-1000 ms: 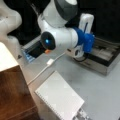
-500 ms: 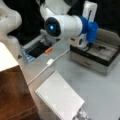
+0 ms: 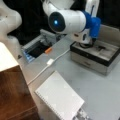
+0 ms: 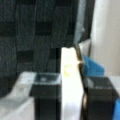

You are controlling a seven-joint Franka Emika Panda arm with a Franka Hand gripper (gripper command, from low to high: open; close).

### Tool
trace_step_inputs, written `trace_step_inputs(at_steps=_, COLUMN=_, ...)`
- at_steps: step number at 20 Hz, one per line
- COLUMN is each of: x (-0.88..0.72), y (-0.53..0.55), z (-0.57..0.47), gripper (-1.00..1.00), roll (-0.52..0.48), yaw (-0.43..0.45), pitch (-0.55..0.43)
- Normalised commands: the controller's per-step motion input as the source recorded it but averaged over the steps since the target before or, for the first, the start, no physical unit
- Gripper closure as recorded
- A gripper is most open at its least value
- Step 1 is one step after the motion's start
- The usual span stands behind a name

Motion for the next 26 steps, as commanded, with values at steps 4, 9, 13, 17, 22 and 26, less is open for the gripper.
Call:
trace_step_inputs(at_steps=4, x=0.18, y=0.25, z=0.17, gripper=1.0, roll=-0.136, yaw=0.107, pitch=0.071)
trace_step_inputs(at_steps=9, x=0.19, y=0.22, z=0.16, gripper=1.0, roll=-0.108, yaw=0.1, pitch=0.077)
trace_step_inputs(at_steps=13, x=0.25, y=0.29, z=0.13, gripper=1.0, roll=-0.063, yaw=0.079, pitch=0.073)
trace_step_inputs(at_steps=17, x=0.3, y=0.31, z=0.07, gripper=1.0, roll=-0.019, yaw=0.069, pitch=0.077)
trace_step_inputs(at_steps=22, x=0.3, y=0.28, z=0.07, gripper=-1.0, roll=0.001, yaw=0.032, pitch=0.094)
trace_step_inputs(at_steps=26, x=0.29, y=0.26, z=0.07, gripper=-1.0, roll=0.005, yaw=-0.015, pitch=0.095)
